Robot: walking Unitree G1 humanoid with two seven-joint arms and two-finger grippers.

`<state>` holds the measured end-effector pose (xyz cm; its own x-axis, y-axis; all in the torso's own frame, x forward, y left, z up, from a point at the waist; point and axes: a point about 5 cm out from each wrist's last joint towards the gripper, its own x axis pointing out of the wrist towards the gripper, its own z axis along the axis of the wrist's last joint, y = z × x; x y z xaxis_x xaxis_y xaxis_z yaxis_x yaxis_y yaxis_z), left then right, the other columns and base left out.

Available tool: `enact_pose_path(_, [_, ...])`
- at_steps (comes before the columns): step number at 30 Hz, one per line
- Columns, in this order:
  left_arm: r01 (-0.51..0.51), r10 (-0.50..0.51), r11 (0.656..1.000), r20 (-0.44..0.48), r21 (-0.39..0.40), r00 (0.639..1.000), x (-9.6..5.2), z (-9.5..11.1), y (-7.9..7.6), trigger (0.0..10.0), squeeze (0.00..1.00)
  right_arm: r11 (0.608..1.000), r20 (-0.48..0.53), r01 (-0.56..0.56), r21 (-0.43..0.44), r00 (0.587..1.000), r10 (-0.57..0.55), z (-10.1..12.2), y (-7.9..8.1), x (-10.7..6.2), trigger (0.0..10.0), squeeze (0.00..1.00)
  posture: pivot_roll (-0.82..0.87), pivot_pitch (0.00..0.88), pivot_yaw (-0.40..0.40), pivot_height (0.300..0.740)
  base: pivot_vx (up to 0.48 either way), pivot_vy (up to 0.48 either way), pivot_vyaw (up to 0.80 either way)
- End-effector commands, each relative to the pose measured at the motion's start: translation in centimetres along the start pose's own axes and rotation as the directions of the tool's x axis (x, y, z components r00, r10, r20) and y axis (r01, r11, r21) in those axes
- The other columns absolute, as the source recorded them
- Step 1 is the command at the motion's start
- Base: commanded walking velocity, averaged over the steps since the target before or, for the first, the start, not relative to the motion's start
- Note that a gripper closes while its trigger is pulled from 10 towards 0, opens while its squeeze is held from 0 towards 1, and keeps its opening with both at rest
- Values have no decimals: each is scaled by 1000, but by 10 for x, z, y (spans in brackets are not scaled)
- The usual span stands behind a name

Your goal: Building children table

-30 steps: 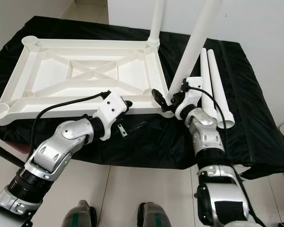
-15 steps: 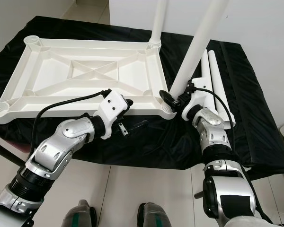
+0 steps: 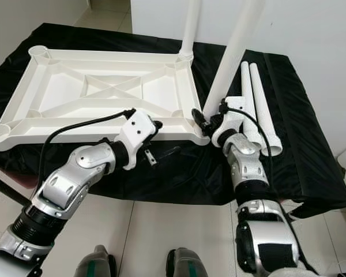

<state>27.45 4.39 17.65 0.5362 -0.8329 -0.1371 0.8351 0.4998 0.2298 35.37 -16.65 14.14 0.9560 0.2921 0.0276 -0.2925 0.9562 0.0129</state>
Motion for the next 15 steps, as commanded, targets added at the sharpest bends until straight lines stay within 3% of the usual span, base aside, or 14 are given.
enact_pose_path(1, [15,-15,1000,-8,5,1000,1,-2,-2,10000,0,999,-53,43,17,998,-42,-12,5,-4,10000,0,-16,19,-63,740,0,0,0])
enact_pose_path(7, [26,-26,1000,-7,3,1000,1,-2,-4,10000,0,985,-41,168,46,985,-166,-14,16,-11,10000,0,-19,16,-62,740,0,0,0])
enact_pose_path(11, [31,-31,1000,-6,3,1000,1,-2,-5,10000,0,960,-25,272,70,962,-271,-14,25,-16,10000,0,-17,9,-66,740,0,0,0])
enact_pose_path(12, [32,-32,999,-6,8,999,1,-3,-5,10000,0,936,2,347,63,937,-348,-11,30,-19,10000,0,-17,3,-66,740,0,0,0])
enact_pose_path(15, [33,-33,999,-6,8,999,1,-3,-5,10000,0,923,9,378,75,925,-380,-9,34,-21,10000,0,-16,0,-68,740,0,0,0])
